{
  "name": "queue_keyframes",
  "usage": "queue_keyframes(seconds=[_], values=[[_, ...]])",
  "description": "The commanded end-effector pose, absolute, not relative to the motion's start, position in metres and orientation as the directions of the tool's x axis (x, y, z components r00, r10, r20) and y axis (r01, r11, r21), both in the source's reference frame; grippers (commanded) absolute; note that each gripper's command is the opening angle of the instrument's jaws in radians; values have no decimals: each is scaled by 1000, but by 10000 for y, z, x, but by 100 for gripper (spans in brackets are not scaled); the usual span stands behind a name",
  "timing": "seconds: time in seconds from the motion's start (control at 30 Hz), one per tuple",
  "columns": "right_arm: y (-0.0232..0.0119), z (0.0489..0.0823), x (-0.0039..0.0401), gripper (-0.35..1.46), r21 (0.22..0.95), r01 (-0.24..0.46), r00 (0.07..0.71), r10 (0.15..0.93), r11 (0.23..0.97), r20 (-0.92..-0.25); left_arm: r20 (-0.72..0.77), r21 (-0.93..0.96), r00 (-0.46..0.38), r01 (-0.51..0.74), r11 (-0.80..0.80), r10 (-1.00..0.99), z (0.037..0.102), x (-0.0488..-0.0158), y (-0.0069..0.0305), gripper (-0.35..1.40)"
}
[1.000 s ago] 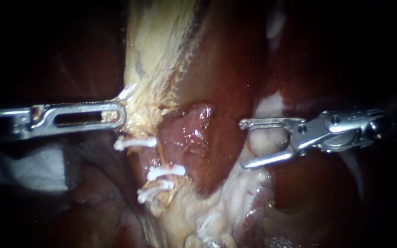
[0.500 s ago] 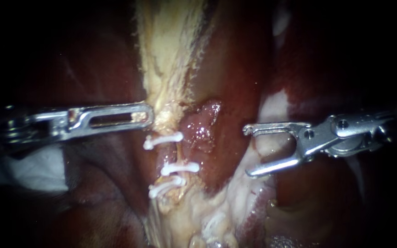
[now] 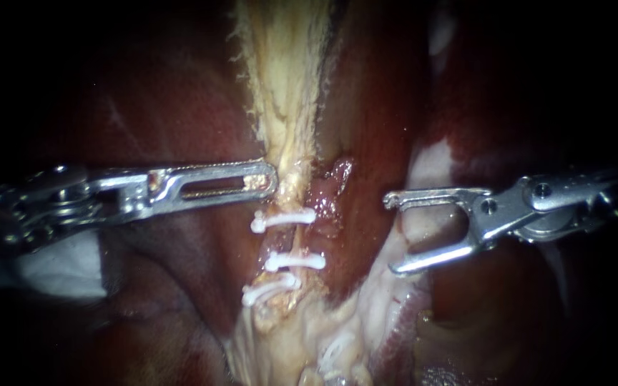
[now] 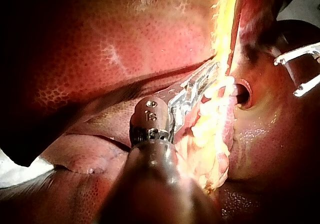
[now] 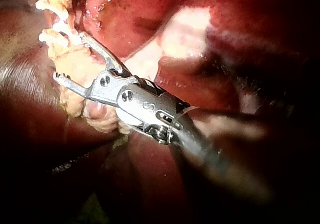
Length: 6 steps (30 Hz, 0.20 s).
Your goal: Going back first clip right tube
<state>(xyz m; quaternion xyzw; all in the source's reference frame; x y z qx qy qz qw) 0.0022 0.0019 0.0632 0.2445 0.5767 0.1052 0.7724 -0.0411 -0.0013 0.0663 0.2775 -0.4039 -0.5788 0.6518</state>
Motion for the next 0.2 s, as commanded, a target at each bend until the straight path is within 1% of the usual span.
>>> queue_keyframes(seconds=[0.03,0.2], values=[[19,632,22,60,500,119,313,445,858,-839,205,829,4,531,176,-979,662,-410,-13,-35],[20,631,21,60,500,119,313,446,858,-839,204,830,5,529,176,-979,661,-408,-12,-35]])
